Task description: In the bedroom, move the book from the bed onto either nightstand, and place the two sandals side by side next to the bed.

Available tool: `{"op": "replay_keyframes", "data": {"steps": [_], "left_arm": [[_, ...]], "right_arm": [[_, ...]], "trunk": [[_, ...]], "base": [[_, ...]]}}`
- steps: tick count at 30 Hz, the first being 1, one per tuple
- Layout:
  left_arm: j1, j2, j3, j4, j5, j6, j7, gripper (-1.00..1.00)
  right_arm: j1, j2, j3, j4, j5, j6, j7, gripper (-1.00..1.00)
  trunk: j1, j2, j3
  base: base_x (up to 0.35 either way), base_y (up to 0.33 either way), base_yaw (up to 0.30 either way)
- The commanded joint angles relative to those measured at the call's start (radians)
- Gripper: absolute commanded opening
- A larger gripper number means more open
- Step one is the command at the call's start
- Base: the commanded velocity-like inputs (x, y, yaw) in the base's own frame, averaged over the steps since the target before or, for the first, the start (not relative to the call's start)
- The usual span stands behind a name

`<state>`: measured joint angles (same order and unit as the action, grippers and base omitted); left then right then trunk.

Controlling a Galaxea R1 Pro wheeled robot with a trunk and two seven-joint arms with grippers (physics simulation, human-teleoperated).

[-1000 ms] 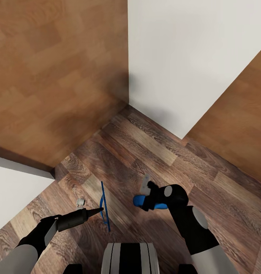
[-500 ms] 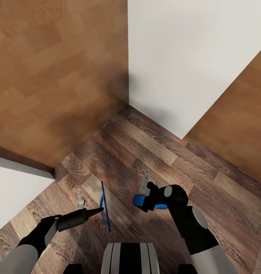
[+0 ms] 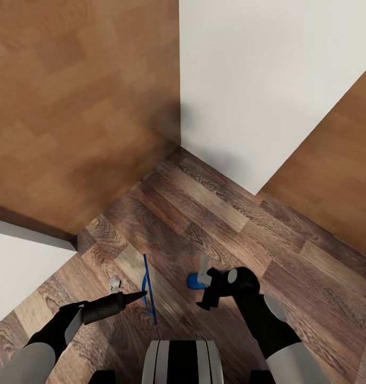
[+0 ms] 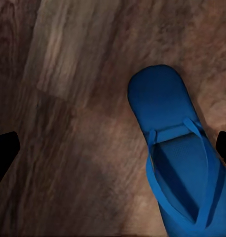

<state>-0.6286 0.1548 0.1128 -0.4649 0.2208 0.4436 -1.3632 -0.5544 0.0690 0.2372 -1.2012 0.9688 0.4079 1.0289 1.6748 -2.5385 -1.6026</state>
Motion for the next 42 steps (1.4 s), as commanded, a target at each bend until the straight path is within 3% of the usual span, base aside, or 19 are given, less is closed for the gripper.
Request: {"op": "replay_keyframes", "data": {"steps": [1, 8, 42], "left_arm": [[0.000, 0.000, 0.001, 0.000, 0.002, 0.010, -0.004, -1.00], [0.000, -0.001, 0.001, 0.000, 0.002, 0.010, -0.004, -1.00], [0.000, 0.000, 0.001, 0.000, 0.002, 0.010, -0.004, -1.00]], "right_arm": [[0.000, 0.000, 0.001, 0.000, 0.009, 0.006, -0.013, 1.00], [0.000, -0.001, 0.002, -0.001, 0.026, 0.006, -0.075, 1.00], [0.000, -0.001, 0.001, -0.020, 0.028, 0.006, -0.084, 1.00]], "trunk": [[0.000, 0.000, -0.001], [0.000, 0.000, -0.001], [0.000, 0.000, -0.001]], "base": [[0.000, 0.000, 0.000], [0.000, 0.000, 0.000], [0.000, 0.000, 0.000]]}}
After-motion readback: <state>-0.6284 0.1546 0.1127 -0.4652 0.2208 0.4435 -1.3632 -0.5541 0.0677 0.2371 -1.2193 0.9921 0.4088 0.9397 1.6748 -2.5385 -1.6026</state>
